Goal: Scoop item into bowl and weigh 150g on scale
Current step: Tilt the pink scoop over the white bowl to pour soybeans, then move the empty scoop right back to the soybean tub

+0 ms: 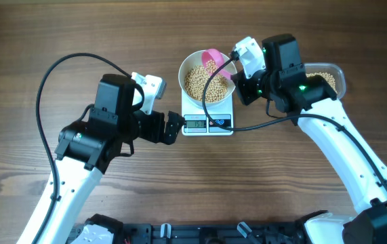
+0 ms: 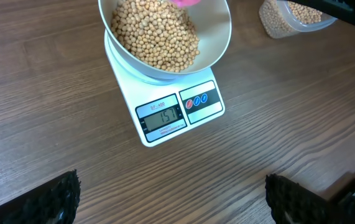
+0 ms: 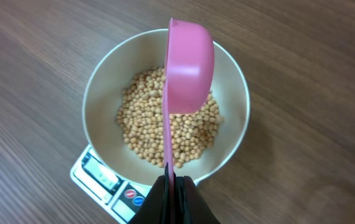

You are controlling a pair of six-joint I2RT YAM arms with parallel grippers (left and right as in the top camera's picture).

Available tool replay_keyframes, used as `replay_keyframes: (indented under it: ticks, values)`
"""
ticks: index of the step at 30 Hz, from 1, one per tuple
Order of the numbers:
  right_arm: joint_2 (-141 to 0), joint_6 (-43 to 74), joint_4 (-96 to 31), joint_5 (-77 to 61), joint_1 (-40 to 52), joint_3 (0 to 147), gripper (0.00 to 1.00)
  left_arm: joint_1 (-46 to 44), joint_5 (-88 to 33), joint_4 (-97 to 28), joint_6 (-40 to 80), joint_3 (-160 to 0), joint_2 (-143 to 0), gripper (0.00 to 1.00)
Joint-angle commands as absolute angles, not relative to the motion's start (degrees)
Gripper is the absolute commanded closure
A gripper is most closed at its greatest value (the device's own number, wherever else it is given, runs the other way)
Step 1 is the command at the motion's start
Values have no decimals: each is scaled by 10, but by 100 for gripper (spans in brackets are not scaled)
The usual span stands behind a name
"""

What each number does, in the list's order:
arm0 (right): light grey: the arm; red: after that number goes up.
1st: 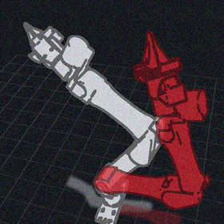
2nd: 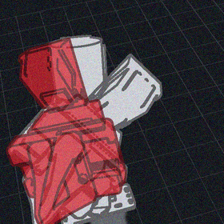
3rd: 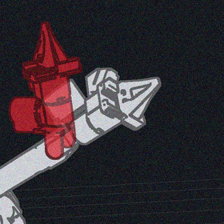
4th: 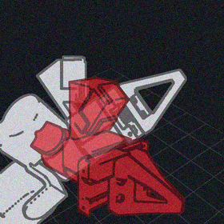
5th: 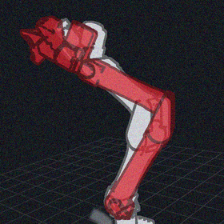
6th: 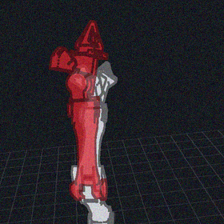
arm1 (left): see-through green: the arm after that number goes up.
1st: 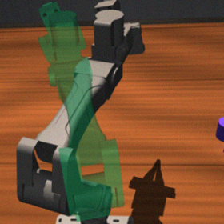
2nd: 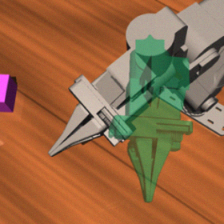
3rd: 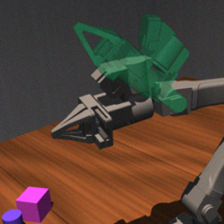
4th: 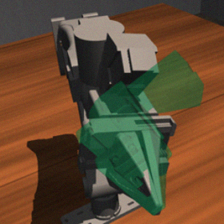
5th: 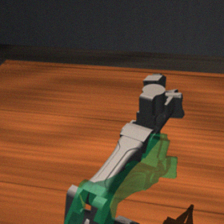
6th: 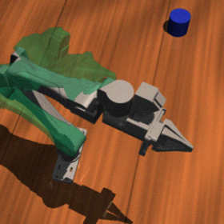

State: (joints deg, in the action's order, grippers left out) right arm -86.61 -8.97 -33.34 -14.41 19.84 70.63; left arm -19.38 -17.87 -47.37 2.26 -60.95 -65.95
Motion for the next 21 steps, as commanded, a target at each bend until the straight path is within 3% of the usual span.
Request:
replay_keyframes:
  ticks: [1, 21]
  values:
    - [-856, -68, -329, -182, 197, 706, 96, -190, -184, -474, 26, -610, -656, 0]
    - [-805, 22, -300, -283, 67, 707, 96, -190, -184, -474, 26, -610, -656, 0]
